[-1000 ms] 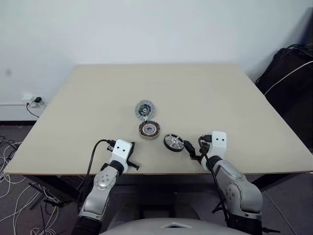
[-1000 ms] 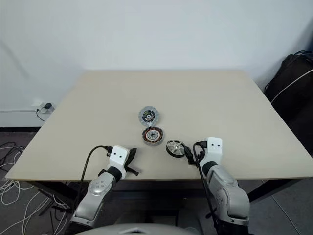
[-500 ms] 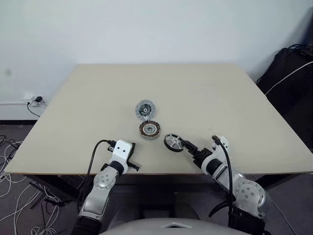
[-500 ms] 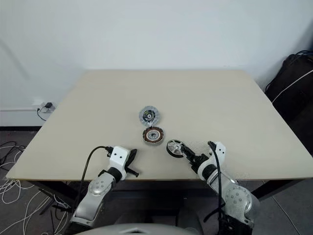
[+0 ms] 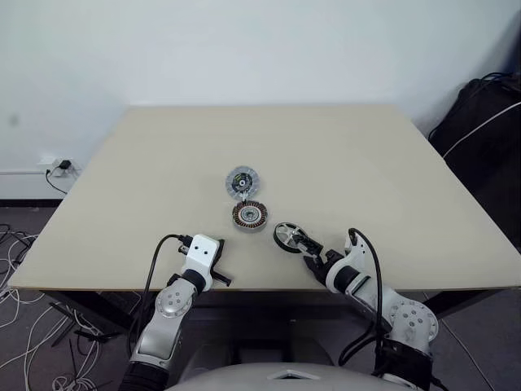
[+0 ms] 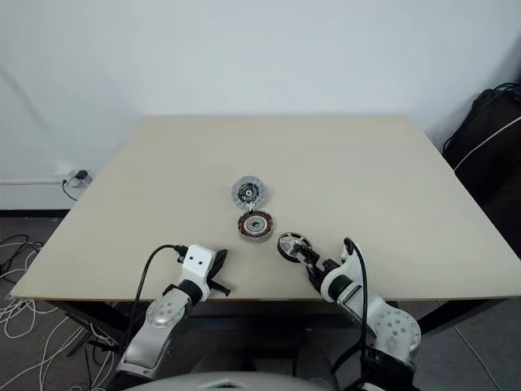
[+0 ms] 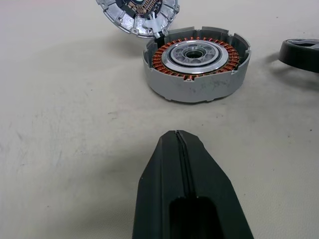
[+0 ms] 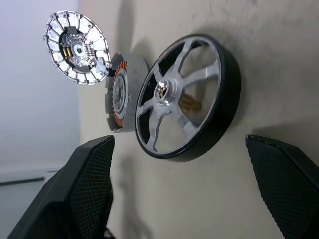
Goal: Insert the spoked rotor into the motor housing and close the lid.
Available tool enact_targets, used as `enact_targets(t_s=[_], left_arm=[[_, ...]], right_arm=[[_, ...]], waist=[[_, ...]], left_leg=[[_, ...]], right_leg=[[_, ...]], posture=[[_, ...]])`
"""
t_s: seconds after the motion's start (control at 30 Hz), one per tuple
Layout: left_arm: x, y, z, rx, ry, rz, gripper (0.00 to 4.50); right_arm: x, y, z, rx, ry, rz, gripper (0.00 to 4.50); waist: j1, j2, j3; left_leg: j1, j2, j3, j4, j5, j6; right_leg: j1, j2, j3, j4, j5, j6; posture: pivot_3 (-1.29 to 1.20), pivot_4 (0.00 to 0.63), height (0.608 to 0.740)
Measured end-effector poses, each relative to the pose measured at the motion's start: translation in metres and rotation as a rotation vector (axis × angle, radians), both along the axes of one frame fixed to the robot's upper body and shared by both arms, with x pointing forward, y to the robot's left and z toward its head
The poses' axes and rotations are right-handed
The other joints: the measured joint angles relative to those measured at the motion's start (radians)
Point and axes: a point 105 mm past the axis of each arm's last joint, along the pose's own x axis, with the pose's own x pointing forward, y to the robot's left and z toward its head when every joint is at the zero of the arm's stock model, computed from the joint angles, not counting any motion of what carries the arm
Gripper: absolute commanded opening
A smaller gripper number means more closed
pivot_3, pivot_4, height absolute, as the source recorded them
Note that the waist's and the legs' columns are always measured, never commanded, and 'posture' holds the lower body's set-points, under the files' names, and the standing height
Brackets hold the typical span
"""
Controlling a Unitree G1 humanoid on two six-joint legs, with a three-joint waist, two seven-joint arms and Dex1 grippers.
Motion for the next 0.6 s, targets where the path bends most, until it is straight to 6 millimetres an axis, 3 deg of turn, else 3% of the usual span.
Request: enact_targets(t_s=[0.4, 0.5, 0.6], left_arm=[[0.0, 0.001, 0.0, 0.007, 0.002, -0.009, 0.0], [0.0, 0.002, -0.001, 0.009, 0.003, -0.011, 0.0], [-0.001, 0.001, -0.001, 0.01, 0.006, -0.014, 0.0]], right_arm=[[0.014, -0.011, -0.006, 0.158, 0.017, -0.181, 4.48], [0.016, -0.009, -0.006, 0.173, 0.021, -0.193, 3.9], [0.018, -0.006, -0.005, 0.177, 0.019, -0.185, 2.94]], waist=[[-0.012, 0.001, 0.001], [-0.013, 0.002, 0.001], [-0.012, 0.002, 0.002]], left_leg=[[0.0, 0.0, 0.0, 0.0, 0.001, 0.002], [0.0, 0.0, 0.0, 0.0, 0.001, 0.002], [0.0, 0.0, 0.0, 0.0, 0.001, 0.002]], right_leg=[[0.0, 0.0, 0.0, -0.001, 0.0, 0.0], [0.0, 0.0, 0.001, -0.001, 0.0, 0.0], [0.0, 0.0, 0.002, -0.001, 0.0, 0.0]], posture=[[0.0, 0.0, 0.74], [0.0, 0.0, 0.74], [0.0, 0.0, 0.74]])
